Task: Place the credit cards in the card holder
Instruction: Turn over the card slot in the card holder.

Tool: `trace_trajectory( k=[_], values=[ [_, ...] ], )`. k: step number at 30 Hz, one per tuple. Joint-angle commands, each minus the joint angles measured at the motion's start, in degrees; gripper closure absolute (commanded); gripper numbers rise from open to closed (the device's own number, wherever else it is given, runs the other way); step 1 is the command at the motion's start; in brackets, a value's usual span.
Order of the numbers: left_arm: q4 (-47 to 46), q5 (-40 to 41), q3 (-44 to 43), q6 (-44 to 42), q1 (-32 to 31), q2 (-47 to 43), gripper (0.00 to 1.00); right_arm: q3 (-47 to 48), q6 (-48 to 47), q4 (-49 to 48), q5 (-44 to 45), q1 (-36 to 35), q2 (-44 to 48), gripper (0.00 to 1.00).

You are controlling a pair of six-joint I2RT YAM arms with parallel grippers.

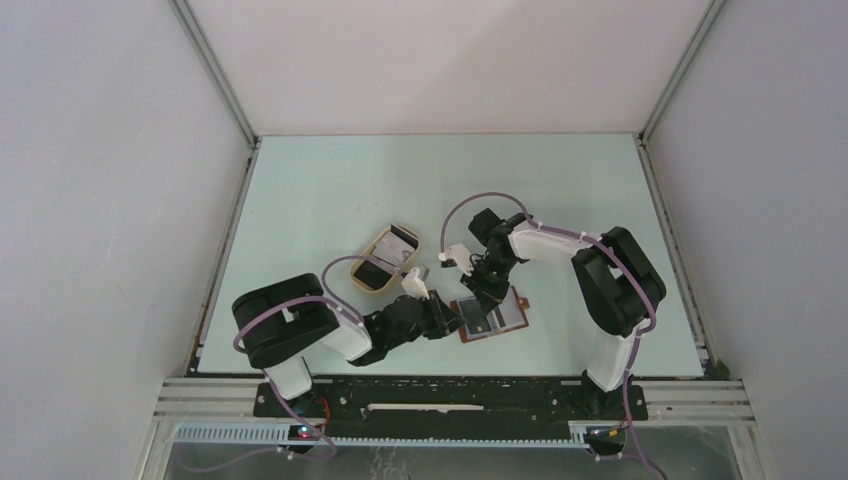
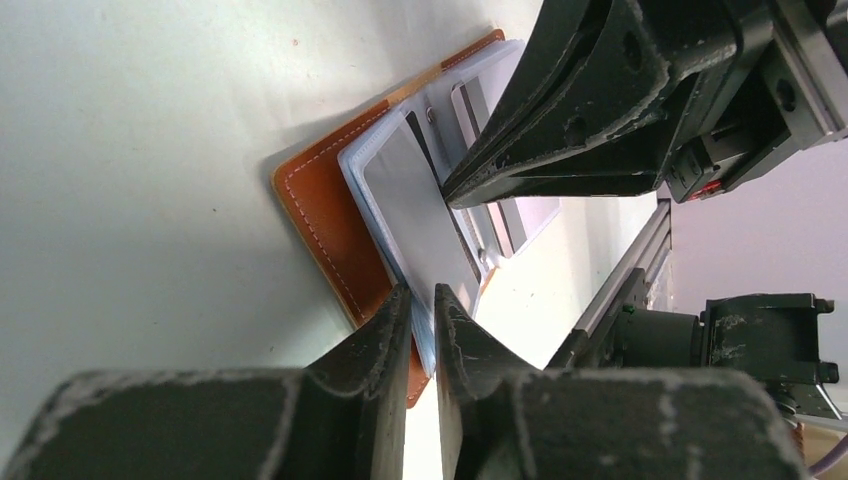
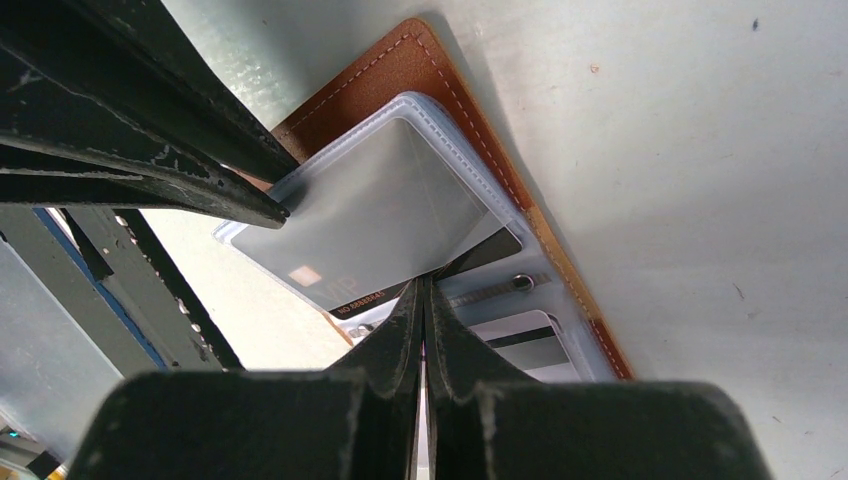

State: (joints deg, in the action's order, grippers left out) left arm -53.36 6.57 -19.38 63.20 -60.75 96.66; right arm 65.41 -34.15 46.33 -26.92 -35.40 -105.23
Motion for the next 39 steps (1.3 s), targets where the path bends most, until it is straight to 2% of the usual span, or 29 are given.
trace_trajectory(
  k=[1, 6, 15, 22, 27, 31, 37, 39],
  values=[
    [-3.46, -1.31, -3.09, 1.09, 0.45, 0.80, 0.81, 1.13, -0.29, 0.78, -0.02, -0.29, 0.50, 0.92],
    [-3.50, -1.14, -2.99, 1.07, 0.71, 1.01, 0.84, 1.21, -0.80, 0.92, -1.29, -0.29, 2.80, 0.88],
    [-3.50, -1.39, -3.12, 1.22, 1.07, 1.89, 0.88, -0.05, -2.64, 0.76, -2.81, -0.29, 7.87, 0.66],
    [-3.50, -1.80, -3.08, 1.33, 1.16, 1.69, 0.89, -3.93, -7.38, -0.89, -4.21, -0.55, 16.10, 0.50],
    [-4.26, -2.55, -2.95, 1.82, 1.41, 1.77, 0.89, -11.64, -14.01, -7.25, -4.98, -3.10, 25.61, 0.38],
    [-5.41, -3.25, -2.99, 2.39, 1.75, 2.50, 0.88, -19.77, -19.70, -14.91, -1.94, -7.07, 31.19, 0.20],
    [-7.22, -4.43, -3.24, 3.27, 2.13, 3.67, 0.88, -23.46, -20.34, -21.03, 3.06, -11.20, 31.87, 0.03],
    [-7.90, -4.71, -3.17, 3.51, 2.21, 3.90, 0.88, -24.09, -20.25, -22.55, 5.99, -12.71, 30.53, 0.00]
  ],
)
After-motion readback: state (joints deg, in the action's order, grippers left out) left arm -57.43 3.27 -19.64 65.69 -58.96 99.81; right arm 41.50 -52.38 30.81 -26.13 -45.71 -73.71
